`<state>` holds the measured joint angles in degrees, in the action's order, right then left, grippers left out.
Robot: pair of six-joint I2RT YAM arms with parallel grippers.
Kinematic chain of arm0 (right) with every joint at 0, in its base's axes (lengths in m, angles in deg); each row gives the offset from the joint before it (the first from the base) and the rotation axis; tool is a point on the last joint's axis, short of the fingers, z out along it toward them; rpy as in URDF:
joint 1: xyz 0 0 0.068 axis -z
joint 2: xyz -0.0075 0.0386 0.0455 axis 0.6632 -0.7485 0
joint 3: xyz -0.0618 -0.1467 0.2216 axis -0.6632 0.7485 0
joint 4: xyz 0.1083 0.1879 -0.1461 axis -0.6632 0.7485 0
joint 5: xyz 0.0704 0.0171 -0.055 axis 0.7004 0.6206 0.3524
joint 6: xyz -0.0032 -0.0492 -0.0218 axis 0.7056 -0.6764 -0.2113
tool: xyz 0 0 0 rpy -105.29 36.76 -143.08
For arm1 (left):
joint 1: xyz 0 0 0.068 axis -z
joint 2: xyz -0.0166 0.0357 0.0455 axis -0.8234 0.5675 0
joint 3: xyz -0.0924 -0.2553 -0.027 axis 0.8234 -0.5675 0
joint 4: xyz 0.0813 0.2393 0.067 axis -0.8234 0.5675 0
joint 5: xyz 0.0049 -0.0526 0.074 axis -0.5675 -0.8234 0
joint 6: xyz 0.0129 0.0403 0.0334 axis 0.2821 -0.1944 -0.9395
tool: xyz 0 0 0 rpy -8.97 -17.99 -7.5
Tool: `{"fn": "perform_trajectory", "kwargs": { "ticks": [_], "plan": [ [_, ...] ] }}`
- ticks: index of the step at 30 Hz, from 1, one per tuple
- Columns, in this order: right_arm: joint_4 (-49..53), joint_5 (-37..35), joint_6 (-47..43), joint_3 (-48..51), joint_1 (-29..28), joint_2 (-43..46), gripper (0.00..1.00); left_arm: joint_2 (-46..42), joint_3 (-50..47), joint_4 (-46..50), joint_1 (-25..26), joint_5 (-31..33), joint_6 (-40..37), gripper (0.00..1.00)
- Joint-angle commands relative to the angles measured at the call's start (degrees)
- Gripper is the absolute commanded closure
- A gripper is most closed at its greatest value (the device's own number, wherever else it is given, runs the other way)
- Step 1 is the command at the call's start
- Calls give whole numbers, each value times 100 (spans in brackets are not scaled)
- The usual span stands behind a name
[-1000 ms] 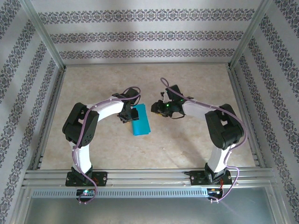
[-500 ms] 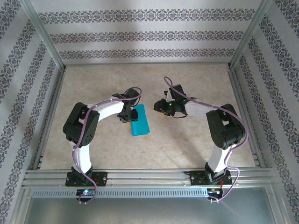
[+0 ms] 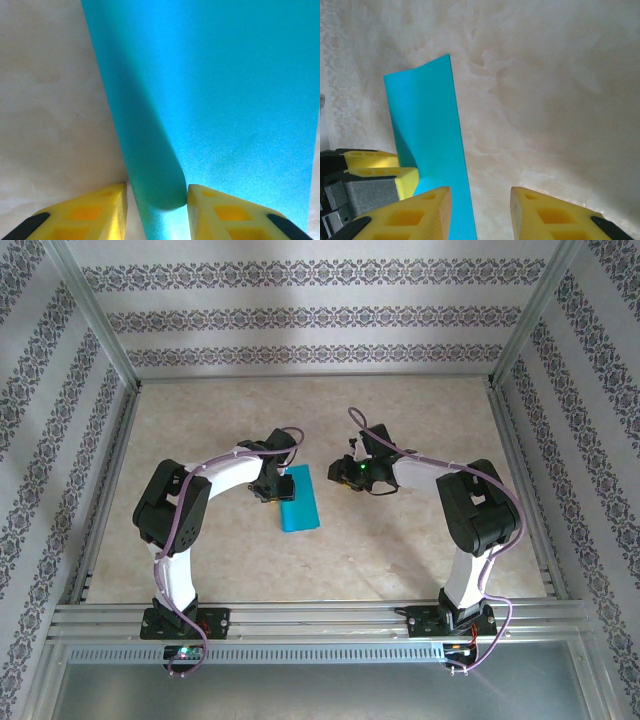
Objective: Fold a paper plane with a square sheet of paper (pick it up from the middle)
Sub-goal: Hold the square sheet of paper at the center of the table.
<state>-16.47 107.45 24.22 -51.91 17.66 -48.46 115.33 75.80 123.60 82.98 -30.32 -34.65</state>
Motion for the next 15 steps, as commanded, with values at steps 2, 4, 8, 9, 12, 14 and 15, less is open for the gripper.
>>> {"fn": "perform_trajectory", "kwargs": {
  "ticks": [2, 4, 8, 9, 12, 14, 15],
  "plan": [
    [-76, 96, 66, -111, -81, -72, 63, 22, -189, -433, 41, -615, -192, 68],
    [-74, 96, 64, -104, -91, -90, 63, -7, -247, -511, 3, -682, -230, 71],
    [-76, 110, 44, -103, -117, -125, 63, -122, -486, -847, -97, -977, -386, 73],
    [-75, 112, 37, -114, -117, -133, 63, -149, -548, -928, -136, -1065, -435, 73],
    [-76, 123, 27, -124, -134, -148, 63, -177, -683, -1058, -227, -1302, -577, 73],
    [-70, 133, 20, -138, -148, -168, 63, -173, -700, -1072, -252, -1381, -683, 73],
    [-75, 140, 10, -142, -157, -173, 63, -164, -700, -1076, -264, -1431, -762, 73]
  ]
}}
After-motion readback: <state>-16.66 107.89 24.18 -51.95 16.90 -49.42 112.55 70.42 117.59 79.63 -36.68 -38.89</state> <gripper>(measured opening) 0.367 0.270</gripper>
